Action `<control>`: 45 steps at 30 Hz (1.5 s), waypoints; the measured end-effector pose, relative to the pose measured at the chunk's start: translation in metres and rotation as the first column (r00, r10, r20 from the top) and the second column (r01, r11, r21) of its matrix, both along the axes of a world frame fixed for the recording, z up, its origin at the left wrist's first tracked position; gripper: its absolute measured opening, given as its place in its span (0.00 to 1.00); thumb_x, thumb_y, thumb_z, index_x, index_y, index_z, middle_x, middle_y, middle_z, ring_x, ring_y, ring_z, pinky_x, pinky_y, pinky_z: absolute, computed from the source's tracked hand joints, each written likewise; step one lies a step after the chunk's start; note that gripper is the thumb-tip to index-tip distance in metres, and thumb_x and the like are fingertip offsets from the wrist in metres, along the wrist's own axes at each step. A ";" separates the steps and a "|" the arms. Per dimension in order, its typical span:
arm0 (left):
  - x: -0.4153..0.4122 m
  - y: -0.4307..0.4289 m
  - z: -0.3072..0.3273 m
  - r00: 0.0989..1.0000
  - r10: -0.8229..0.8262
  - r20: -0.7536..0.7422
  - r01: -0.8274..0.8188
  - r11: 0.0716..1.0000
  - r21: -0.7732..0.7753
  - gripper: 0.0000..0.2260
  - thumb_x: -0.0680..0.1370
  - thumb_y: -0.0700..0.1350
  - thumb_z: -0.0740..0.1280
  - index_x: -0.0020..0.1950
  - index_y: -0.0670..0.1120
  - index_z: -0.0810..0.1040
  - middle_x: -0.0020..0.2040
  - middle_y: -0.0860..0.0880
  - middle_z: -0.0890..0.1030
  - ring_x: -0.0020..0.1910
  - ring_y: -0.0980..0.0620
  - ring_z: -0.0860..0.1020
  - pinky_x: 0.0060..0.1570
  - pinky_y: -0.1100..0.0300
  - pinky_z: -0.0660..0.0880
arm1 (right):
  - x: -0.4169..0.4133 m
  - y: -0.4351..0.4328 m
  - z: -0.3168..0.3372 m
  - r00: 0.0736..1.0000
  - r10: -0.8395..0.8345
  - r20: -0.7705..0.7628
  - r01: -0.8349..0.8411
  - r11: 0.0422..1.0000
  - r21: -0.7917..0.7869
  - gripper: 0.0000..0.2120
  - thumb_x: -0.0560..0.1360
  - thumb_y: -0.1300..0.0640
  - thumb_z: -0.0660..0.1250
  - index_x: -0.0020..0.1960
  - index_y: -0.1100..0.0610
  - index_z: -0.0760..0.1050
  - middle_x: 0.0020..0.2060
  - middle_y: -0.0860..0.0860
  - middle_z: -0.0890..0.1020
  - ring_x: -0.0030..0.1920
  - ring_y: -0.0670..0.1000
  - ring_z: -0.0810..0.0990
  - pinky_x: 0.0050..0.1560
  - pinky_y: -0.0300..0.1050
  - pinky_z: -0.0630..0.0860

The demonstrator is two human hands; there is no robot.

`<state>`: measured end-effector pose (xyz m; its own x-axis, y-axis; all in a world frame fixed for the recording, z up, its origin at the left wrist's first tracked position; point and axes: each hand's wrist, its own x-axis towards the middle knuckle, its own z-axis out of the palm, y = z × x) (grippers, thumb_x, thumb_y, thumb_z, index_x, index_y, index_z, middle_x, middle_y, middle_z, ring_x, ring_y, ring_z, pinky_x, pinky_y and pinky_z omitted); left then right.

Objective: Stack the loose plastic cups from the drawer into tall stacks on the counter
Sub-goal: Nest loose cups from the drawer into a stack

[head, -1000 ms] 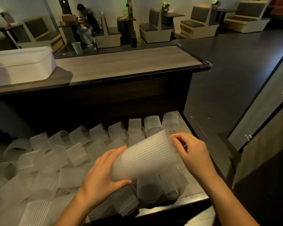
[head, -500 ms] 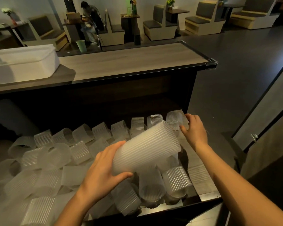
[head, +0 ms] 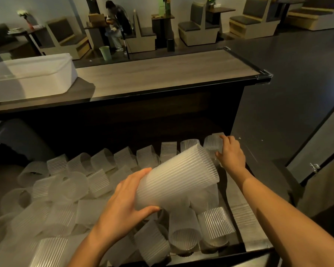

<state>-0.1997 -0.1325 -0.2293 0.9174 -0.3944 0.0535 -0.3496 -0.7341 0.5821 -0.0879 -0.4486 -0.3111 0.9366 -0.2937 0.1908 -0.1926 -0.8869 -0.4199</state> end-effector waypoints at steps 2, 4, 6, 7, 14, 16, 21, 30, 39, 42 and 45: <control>0.002 0.000 0.000 1.000 0.007 -0.005 -0.007 1.000 0.004 0.34 0.60 0.70 0.60 0.64 0.70 0.53 0.62 0.74 0.56 0.63 0.64 0.60 0.62 0.63 0.61 | 0.004 0.000 0.000 1.000 -0.001 0.011 0.001 1.000 0.003 0.28 0.72 0.59 0.68 0.69 0.57 0.62 0.63 0.57 0.69 0.60 0.57 0.71 0.54 0.50 0.74; 0.004 0.001 0.000 1.000 0.015 -0.009 -0.015 1.000 0.008 0.34 0.60 0.70 0.60 0.64 0.70 0.53 0.62 0.74 0.56 0.62 0.64 0.60 0.62 0.62 0.61 | 0.008 0.000 -0.001 0.999 -0.001 0.050 0.001 1.000 0.017 0.26 0.73 0.61 0.67 0.68 0.58 0.63 0.63 0.57 0.69 0.60 0.57 0.71 0.55 0.50 0.74; 0.006 0.001 -0.001 1.000 0.024 -0.007 -0.024 1.000 0.005 0.34 0.60 0.70 0.60 0.64 0.70 0.54 0.62 0.74 0.56 0.62 0.64 0.60 0.63 0.62 0.61 | 0.011 -0.002 -0.001 0.996 -0.015 0.090 0.009 0.998 0.067 0.23 0.74 0.63 0.65 0.67 0.58 0.65 0.63 0.56 0.70 0.60 0.56 0.72 0.55 0.50 0.74; 0.008 0.001 -0.001 1.000 0.025 -0.006 -0.025 1.000 0.003 0.34 0.60 0.70 0.60 0.64 0.70 0.54 0.62 0.74 0.56 0.62 0.64 0.60 0.63 0.62 0.61 | 0.012 -0.003 0.000 0.994 -0.023 0.108 0.013 0.996 0.089 0.21 0.74 0.63 0.64 0.66 0.58 0.66 0.62 0.56 0.71 0.60 0.56 0.72 0.55 0.50 0.74; 0.016 0.001 -0.003 1.000 0.008 -0.009 -0.008 1.000 -0.004 0.33 0.62 0.69 0.62 0.64 0.70 0.54 0.62 0.74 0.57 0.64 0.62 0.61 0.63 0.61 0.61 | 0.004 -0.005 0.012 0.964 -0.148 0.221 0.076 0.950 0.304 0.10 0.77 0.60 0.61 0.58 0.59 0.72 0.53 0.54 0.76 0.51 0.53 0.76 0.46 0.44 0.71; 0.018 0.002 -0.005 1.000 0.003 -0.001 -0.003 1.000 -0.004 0.34 0.61 0.69 0.62 0.65 0.70 0.54 0.63 0.73 0.58 0.65 0.61 0.62 0.63 0.60 0.61 | -0.001 -0.005 0.022 0.953 -0.175 0.248 0.046 0.891 0.453 0.07 0.76 0.59 0.62 0.54 0.58 0.74 0.50 0.54 0.76 0.50 0.52 0.76 0.45 0.40 0.70; 0.022 0.003 -0.007 1.000 0.007 0.005 -0.007 1.000 -0.023 0.34 0.61 0.69 0.62 0.65 0.69 0.55 0.63 0.72 0.59 0.64 0.60 0.63 0.65 0.57 0.63 | -0.031 0.005 0.061 0.940 -0.168 0.297 -0.133 0.622 0.772 0.04 0.76 0.57 0.63 0.47 0.54 0.77 0.43 0.49 0.80 0.50 0.52 0.78 0.48 0.44 0.76; 0.023 0.003 -0.006 1.000 0.003 0.000 -0.003 1.000 -0.007 0.34 0.60 0.70 0.60 0.64 0.68 0.55 0.62 0.72 0.58 0.64 0.62 0.62 0.66 0.55 0.63 | -0.075 0.029 0.114 0.939 0.225 0.261 -0.336 0.430 0.838 0.05 0.66 0.50 0.73 0.41 0.46 0.80 0.32 0.41 0.83 0.37 0.40 0.81 0.34 0.31 0.75; 0.020 0.007 -0.010 1.000 -0.022 0.022 0.022 1.000 -0.009 0.34 0.61 0.68 0.61 0.66 0.66 0.57 0.64 0.70 0.60 0.64 0.62 0.62 0.63 0.61 0.61 | -0.080 0.059 0.105 0.929 0.343 0.142 -0.371 0.850 0.375 0.09 0.76 0.55 0.61 0.54 0.50 0.76 0.44 0.40 0.76 0.46 0.36 0.73 0.42 0.25 0.69; 0.019 0.010 -0.012 1.000 -0.004 0.022 0.004 1.000 -0.002 0.35 0.61 0.69 0.61 0.66 0.64 0.58 0.65 0.67 0.61 0.65 0.61 0.62 0.64 0.60 0.61 | -0.078 0.065 0.096 0.923 0.323 0.207 -0.383 0.807 0.450 0.11 0.77 0.54 0.58 0.55 0.53 0.77 0.45 0.44 0.78 0.48 0.39 0.75 0.44 0.25 0.69; 0.019 0.014 -0.013 1.000 0.004 0.030 -0.004 1.000 -0.001 0.35 0.61 0.69 0.62 0.66 0.69 0.54 0.64 0.69 0.61 0.64 0.61 0.63 0.64 0.59 0.62 | -0.064 0.055 0.077 0.940 0.213 0.265 -0.323 0.801 0.503 0.11 0.78 0.55 0.57 0.55 0.53 0.77 0.47 0.48 0.80 0.49 0.43 0.77 0.45 0.30 0.72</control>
<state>-0.1804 -0.1186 -0.2426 0.9170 -0.3904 0.0819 -0.3640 -0.7349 0.5723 -0.1516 -0.3931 -0.2339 0.9559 -0.1421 0.2569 0.1496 -0.5170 -0.8428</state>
